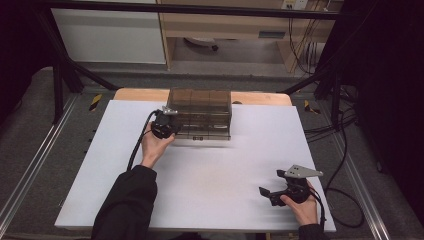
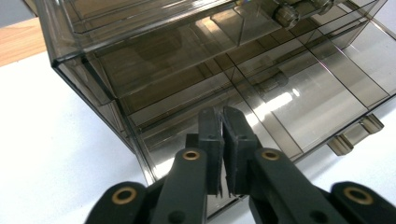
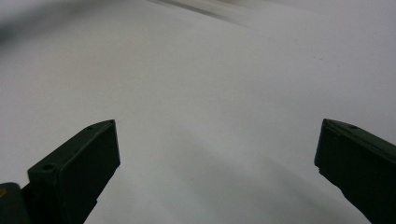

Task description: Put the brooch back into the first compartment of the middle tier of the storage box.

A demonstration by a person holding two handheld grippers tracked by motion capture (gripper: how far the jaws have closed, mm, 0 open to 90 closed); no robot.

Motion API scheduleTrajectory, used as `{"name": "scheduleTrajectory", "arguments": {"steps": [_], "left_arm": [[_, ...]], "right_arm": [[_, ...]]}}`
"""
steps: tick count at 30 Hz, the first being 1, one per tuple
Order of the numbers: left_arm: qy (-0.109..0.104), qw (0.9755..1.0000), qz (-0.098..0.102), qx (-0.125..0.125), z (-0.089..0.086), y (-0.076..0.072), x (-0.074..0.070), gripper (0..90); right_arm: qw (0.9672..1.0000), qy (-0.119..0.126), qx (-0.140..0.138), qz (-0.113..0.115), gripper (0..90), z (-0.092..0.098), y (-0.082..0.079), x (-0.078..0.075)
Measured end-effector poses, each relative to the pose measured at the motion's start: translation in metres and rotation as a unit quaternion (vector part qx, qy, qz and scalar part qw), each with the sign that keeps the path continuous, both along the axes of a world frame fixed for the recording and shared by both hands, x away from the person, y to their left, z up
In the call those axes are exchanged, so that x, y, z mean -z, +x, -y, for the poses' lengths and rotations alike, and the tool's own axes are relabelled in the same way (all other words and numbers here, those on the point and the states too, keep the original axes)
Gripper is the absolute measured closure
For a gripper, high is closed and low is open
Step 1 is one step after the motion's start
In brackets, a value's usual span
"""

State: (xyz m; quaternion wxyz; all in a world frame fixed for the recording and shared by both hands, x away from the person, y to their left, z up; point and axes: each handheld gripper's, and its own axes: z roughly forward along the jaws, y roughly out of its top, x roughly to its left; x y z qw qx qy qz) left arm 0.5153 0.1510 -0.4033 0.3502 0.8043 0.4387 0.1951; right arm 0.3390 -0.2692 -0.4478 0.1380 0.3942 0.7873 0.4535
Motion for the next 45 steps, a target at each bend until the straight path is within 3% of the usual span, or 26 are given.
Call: {"name": "scheduleTrajectory", "arguments": {"steps": [11,19,29,32,45], "left_arm": [[-0.011,0.9998,0.015,0.003,-0.004,-0.006,-0.011,76.1],[-0.007,0.9998,0.012,0.013,-0.006,-0.013,-0.016,66.7],[-0.001,0.9994,0.02,0.028,-0.006,-0.025,-0.026,56.2],[-0.009,0.9991,0.029,0.03,-0.008,-0.031,-0.028,53.2],[-0.01,0.9989,0.035,0.031,-0.024,-0.05,-0.018,34.8]], "right_arm": [[1.0,0.001,0.0,0.0,0.5,0.0,0.0,0.0],[1.0,0.001,0.001,0.0,0.5,0.0,0.0,0.0],[1.0,0.0,0.0,0.001,0.5,0.0,0.0,0.0],[1.0,0.001,0.001,0.0,0.5,0.0,0.0,0.0],[1.0,0.0,0.001,0.0,0.5,-0.001,0.0,0.0]]}}
